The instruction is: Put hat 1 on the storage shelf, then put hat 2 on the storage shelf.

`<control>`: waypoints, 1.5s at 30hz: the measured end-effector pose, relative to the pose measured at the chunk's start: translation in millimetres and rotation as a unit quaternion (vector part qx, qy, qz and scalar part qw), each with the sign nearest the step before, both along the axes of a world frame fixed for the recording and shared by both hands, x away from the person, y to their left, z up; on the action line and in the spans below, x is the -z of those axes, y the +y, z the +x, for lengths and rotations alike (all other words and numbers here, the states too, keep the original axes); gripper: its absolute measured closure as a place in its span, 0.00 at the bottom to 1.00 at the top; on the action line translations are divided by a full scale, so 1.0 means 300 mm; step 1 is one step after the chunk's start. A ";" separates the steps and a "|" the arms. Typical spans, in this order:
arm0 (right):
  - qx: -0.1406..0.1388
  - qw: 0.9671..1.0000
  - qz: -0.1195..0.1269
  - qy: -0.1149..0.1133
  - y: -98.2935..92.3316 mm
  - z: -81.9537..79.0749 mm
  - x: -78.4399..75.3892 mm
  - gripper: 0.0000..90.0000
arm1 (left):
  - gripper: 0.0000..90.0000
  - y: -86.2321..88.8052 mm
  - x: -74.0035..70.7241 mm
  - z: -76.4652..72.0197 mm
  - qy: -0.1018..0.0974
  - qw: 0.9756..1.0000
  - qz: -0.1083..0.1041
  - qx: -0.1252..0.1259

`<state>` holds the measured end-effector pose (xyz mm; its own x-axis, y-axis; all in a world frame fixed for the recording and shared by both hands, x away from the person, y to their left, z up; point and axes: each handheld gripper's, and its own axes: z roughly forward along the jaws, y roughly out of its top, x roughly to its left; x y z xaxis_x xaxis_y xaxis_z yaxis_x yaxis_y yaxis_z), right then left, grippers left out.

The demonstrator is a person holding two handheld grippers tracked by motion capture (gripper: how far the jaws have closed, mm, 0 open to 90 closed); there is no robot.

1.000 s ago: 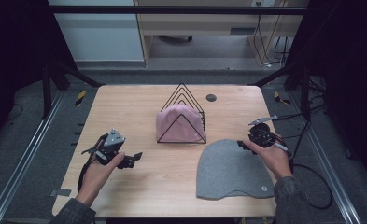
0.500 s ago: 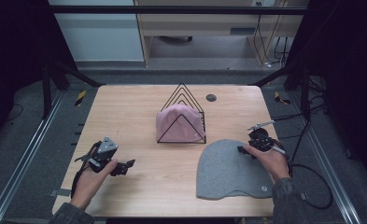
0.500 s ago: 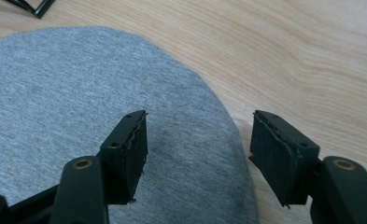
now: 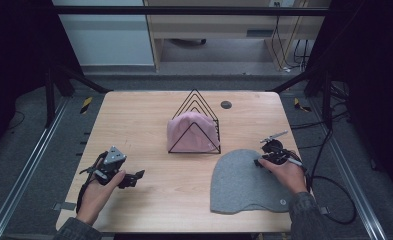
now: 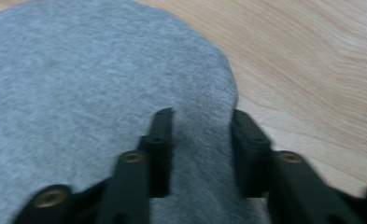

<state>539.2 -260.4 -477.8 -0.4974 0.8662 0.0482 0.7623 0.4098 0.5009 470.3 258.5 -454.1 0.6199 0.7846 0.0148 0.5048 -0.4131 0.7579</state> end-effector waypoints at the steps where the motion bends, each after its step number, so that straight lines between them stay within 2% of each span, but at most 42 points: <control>1: -0.005 1.000 0.002 0.000 0.002 -0.003 -0.001 0.80 | 0.11 0.000 0.001 0.002 0.002 1.000 0.002 0.002; 3: -0.012 1.000 0.000 -0.001 0.005 -0.008 -0.003 0.91 | 0.11 -0.001 0.007 0.004 0.007 1.000 0.002 0.001; 4: -0.016 1.000 -0.002 -0.005 0.006 -0.010 -0.005 0.93 | 0.11 0.000 0.010 0.004 0.011 1.000 0.001 0.000; 8: -0.025 0.999 0.012 -0.018 0.002 -0.030 -0.033 0.94 | 0.11 0.000 0.014 0.006 0.018 1.000 -0.018 0.002; 12: -0.039 0.998 0.032 -0.043 0.009 -0.066 -0.085 0.95 | 0.11 -0.006 0.020 0.013 0.022 1.000 -0.012 0.002; 17: -0.062 0.994 0.042 -0.080 0.026 -0.113 -0.165 0.95 | 0.11 -0.012 0.024 0.016 0.031 0.999 -0.039 0.000; 20: -0.084 0.990 0.052 -0.105 0.047 -0.146 -0.221 0.95 | 0.11 -0.021 0.029 0.017 0.035 0.998 -0.042 0.007; 23: -0.114 0.982 0.061 -0.136 0.077 -0.196 -0.300 0.95 | 0.10 -0.028 0.028 0.016 0.038 0.998 -0.048 0.010; 25: -0.125 0.979 0.066 -0.148 0.093 -0.223 -0.343 0.95 | 0.10 -0.031 0.025 0.015 0.038 0.998 -0.056 0.013; 28: -0.153 0.971 0.067 -0.171 0.121 -0.263 -0.414 0.95 | 0.08 -0.036 0.026 0.015 0.042 0.997 -0.058 0.016; 29: -0.159 0.969 0.067 -0.176 0.128 -0.272 -0.431 0.95 | 0.08 -0.038 0.025 0.016 0.041 0.997 -0.059 0.018; 32: -0.180 0.962 0.077 -0.192 0.159 -0.298 -0.493 0.95 | 0.08 -0.046 0.023 0.014 0.039 0.997 -0.062 0.027; 34: -0.188 0.959 0.075 -0.200 0.175 -0.304 -0.519 0.95 | 0.08 -0.051 0.021 0.014 0.040 0.997 -0.063 0.034; 38: -0.210 0.948 0.088 -0.221 0.212 -0.315 -0.569 0.95 | 0.10 -0.054 0.017 0.010 0.040 0.995 -0.076 0.042; 40: -0.219 0.944 0.096 -0.227 0.234 -0.320 -0.587 0.95 | 0.12 -0.055 0.013 0.009 0.039 0.995 -0.083 0.050; 44: -0.234 0.938 0.105 -0.234 0.271 -0.321 -0.604 0.95 | 0.13 -0.056 0.002 0.003 0.033 0.993 -0.094 0.067; 45: -0.234 0.937 0.107 -0.235 0.277 -0.321 -0.608 0.95 | 0.13 -0.057 -0.001 0.000 0.032 0.992 -0.095 0.071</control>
